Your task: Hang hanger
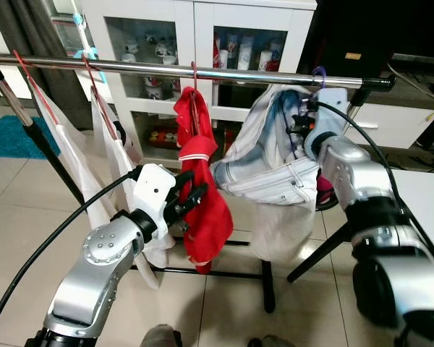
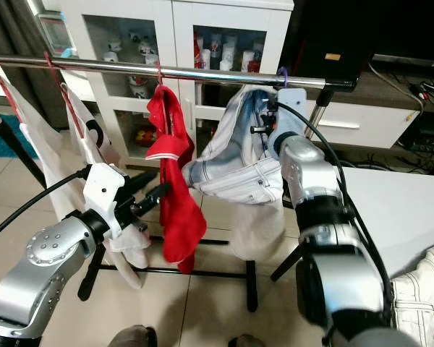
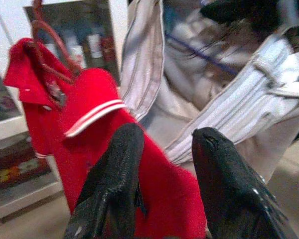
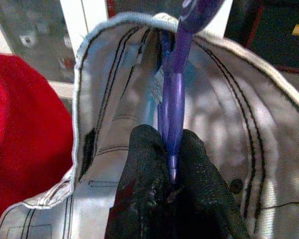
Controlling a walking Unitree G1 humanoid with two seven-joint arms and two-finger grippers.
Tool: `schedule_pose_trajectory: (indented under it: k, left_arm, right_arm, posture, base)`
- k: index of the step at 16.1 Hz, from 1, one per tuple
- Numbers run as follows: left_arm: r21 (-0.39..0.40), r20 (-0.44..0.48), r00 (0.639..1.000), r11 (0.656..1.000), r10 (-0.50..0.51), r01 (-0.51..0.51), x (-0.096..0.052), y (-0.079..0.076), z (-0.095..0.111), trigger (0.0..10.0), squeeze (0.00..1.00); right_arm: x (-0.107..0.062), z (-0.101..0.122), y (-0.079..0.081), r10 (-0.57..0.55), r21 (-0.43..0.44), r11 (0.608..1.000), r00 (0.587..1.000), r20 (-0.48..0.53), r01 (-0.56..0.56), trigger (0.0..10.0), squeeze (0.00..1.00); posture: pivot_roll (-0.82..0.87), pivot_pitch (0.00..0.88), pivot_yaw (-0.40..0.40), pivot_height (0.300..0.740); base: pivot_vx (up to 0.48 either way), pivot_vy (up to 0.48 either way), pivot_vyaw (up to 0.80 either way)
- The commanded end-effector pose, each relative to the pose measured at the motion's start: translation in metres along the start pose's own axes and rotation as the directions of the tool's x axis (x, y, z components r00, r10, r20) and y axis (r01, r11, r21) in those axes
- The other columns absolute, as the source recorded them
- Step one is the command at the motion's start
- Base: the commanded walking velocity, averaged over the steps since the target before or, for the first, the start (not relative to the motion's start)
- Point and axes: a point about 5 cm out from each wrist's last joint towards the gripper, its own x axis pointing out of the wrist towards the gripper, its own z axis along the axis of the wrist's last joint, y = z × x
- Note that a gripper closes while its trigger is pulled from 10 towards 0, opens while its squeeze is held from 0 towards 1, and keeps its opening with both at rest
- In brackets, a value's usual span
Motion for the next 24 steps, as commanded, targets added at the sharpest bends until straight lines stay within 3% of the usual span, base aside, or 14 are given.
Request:
schedule_pose_trajectory:
  k: [1, 4, 7, 8, 10, 13, 18, 24]
  left_arm:
    - [-0.006, 0.003, 1.0, 1.0, 0.015, -0.015, 0.003, -0.001, 0.0, 10.0, 0.0]
    - [-0.013, 0.0, 0.999, 0.999, 0.033, -0.033, 0.002, 0.0, 0.0, 10.0, 0.0]
    - [-0.007, -0.007, 0.999, 0.999, 0.045, -0.046, 0.0, -0.003, -0.003, 10.0, 0.0]
    - [-0.007, -0.007, 0.999, 0.999, 0.046, -0.046, 0.0, -0.003, -0.003, 10.0, 0.0]
    - [-0.009, -0.01, 0.999, 0.999, 0.054, -0.054, 0.0, -0.002, -0.003, 10.0, 0.0]
    - [-0.009, -0.003, 0.999, 0.999, 0.047, -0.047, 0.004, -0.003, -0.001, 10.0, 0.0]
    - [-0.016, -0.007, 1.0, 0.999, 0.03, -0.03, 0.004, -0.003, -0.001, 10.0, 0.0]
    - [-0.017, -0.008, 1.0, 0.999, 0.029, -0.029, 0.003, -0.003, -0.002, 10.0, 0.0]
  right_arm:
    - [-0.011, 0.027, 0.003, 0.023, 0.014, 1.0, 0.992, 0.126, -0.025, 0.0, 0.0]
    - [-0.032, 0.026, 0.011, 0.069, -0.003, 0.998, 0.987, 0.146, -0.069, 0.0, 0.0]
    - [-0.062, 0.004, 0.021, 0.088, 0.021, 0.996, 0.989, 0.117, -0.091, 0.0, 0.0]
    - [-0.064, 0.002, 0.021, 0.087, 0.025, 0.996, 0.99, 0.115, -0.091, 0.0, 0.0]
    - [-0.091, -0.024, 0.027, 0.072, 0.093, 0.993, 0.995, 0.07, -0.078, 0.0, 0.0]
    - [-0.108, -0.042, 0.032, 0.059, 0.131, 0.99, 0.998, 0.023, -0.062, 0.0, 0.0]
    - [-0.129, -0.058, 0.029, 0.018, 0.161, 0.987, 1.0, -0.009, -0.017, 0.0, 0.0]
    - [-0.134, -0.06, 0.032, 0.046, 0.161, 0.986, 0.999, -0.016, -0.043, 0.0, 0.0]
  posture:
    - [0.06, 0.02, 0.005, 0.74]
    - [0.06, 0.027, 0.004, 0.74]
    - [0.05, 0.041, -0.007, 0.74]
    - [0.05, 0.041, -0.007, 0.74]
    - [0.05, 0.049, -0.008, 0.74]
    - [0.05, 0.055, 0.008, 0.74]
    - [0.04, 0.061, 0.022, 0.74]
    - [0.04, 0.061, 0.018, 0.74]
  base:
    - [0.0, 0.0, 0.0]
    - [0.0, 0.0, 0.0]
    - [0.0, 0.0, 0.0]
    - [0.0, 0.0, 0.0]
    - [0.0, 0.0, 0.0]
    - [0.0, 0.0, 0.0]
    - [-0.254, 0.0, 0.0]
    - [-0.32, 0.0, 0.0]
